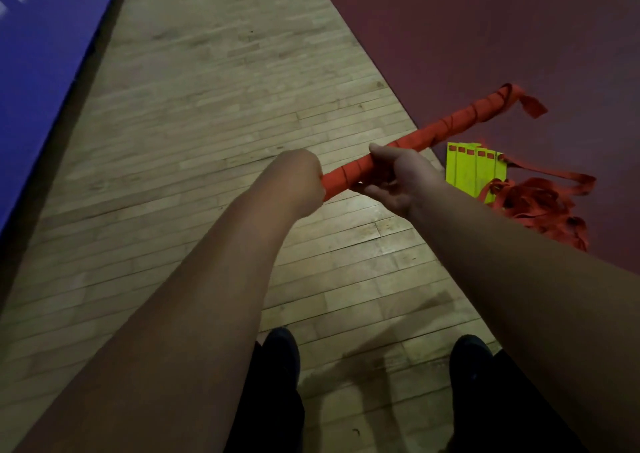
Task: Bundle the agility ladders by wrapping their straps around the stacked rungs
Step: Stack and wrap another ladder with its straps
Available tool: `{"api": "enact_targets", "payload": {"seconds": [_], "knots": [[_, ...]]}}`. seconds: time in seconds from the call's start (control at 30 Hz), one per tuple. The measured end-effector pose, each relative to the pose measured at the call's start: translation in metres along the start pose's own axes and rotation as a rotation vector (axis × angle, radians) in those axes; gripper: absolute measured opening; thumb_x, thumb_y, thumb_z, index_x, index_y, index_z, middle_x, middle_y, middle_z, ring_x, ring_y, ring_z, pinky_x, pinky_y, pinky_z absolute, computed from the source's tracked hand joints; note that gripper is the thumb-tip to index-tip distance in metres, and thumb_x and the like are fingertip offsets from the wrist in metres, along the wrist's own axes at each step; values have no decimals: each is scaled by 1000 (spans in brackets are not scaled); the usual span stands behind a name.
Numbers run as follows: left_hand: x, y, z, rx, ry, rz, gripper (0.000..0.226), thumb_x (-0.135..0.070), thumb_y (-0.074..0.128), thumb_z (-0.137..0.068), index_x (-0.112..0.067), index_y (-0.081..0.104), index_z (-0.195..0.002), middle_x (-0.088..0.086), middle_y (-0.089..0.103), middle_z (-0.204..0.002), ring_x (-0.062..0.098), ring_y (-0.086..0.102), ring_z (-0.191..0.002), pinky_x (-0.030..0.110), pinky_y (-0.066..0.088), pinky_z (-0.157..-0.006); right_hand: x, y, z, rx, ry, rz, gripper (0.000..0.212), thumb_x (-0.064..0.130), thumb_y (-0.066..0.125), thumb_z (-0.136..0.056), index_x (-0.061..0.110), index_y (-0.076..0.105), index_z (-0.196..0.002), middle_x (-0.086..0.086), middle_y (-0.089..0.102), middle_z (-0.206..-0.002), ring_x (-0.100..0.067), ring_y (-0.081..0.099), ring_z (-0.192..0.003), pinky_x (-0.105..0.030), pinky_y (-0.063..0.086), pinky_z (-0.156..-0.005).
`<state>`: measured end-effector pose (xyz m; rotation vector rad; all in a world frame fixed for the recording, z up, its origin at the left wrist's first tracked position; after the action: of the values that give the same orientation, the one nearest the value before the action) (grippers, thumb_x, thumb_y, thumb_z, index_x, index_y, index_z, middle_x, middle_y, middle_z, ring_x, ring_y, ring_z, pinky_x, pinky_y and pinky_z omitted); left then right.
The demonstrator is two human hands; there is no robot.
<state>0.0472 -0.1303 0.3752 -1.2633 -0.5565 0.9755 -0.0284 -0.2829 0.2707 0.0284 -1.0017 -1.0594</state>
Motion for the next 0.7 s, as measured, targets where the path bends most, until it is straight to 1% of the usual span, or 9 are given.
{"api": "enact_targets", "payload": {"seconds": [0.07, 0.13, 0.2, 0.27, 0.37, 0.43, 0.53, 0.6, 0.7], "knots": [[17, -11, 8, 27, -32, -11, 21, -23, 76, -97, -17, 79, -117, 6, 74, -102, 25, 71, -94, 32, 48, -71, -7, 23, 6, 23, -4, 9, 13, 8, 72, -100, -2, 64, -104, -18, 65, -98, -34, 72, -106, -61, 64, -89], [39, -22, 18, 75, -103, -32, 36, -28, 87, -90, -18, 77, -122, 6, 74, -105, 27, 72, -98, 38, 56, -82, -18, 50, 14, 48, 0, -4, 11, 5, 70, -101, -2, 62, -105, -18, 64, -97, -35, 71, -100, -62, 64, -87], [67, -36, 30, 96, -185, -58, 48, -30, 93, -85, -18, 75, -127, 7, 74, -110, 29, 72, -103, 44, 60, -95, -34, 81, 24, 85, 20, -7, 13, 4, 71, -100, -3, 63, -109, -20, 66, -102, -36, 71, -103, -63, 64, -85], [97, -50, 42, 81, -227, -51, 48, -30, 91, -86, -19, 75, -130, 7, 75, -114, 30, 72, -106, 47, 60, -100, -50, 107, 35, 121, 43, 5, 19, 6, 73, -99, -2, 65, -113, -20, 69, -108, -35, 72, -106, -63, 64, -85], [142, -58, 62, 75, -227, 84, 45, -30, 87, -92, -27, 74, -135, 3, 74, -122, 26, 70, -112, 45, 58, -103, -71, 136, 48, 153, 83, 33, 24, 11, 79, -97, 1, 68, -116, -19, 71, -112, -33, 73, -108, -61, 65, -84], [180, -57, 77, 69, -259, 213, 45, -31, 87, -91, -31, 75, -134, -1, 73, -123, 24, 68, -111, 42, 57, -101, -86, 158, 54, 156, 124, 71, 28, 18, 80, -96, 5, 65, -116, -19, 68, -114, -35, 71, -110, -64, 64, -84], [242, -39, 95, 66, -336, 377, 41, -27, 89, -89, -32, 77, -128, -2, 75, -117, 22, 69, -105, 39, 56, -94, -118, 194, 60, 134, 252, 127, 41, 28, 81, -96, 9, 57, -123, -23, 60, -122, -44, 66, -112, -73, 60, -81], [284, -20, 105, 55, -380, 475, 39, -25, 92, -87, -35, 79, -122, -4, 76, -112, 20, 70, -102, 37, 55, -94, -141, 217, 59, 108, 317, 198, 46, 30, 82, -95, 12, 54, -127, -23, 58, -124, -48, 65, -110, -78, 58, -77], [345, 23, 120, 48, -445, 655, 40, -23, 95, -82, -36, 80, -117, -7, 78, -106, 17, 73, -100, 39, 59, -99, -178, 251, 52, 89, 341, 402, 41, 31, 80, -97, 13, 55, -125, -17, 60, -120, -45, 64, -106, -78, 58, -74]]}}
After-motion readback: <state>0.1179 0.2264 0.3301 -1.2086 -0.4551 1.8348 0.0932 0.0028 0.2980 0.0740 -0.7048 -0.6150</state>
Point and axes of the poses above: each hand's wrist, its own z-axis away from the middle knuckle, its own y-axis out of the palm, x = y × z, the point moved 10 cm from there along -z, towards the middle knuckle
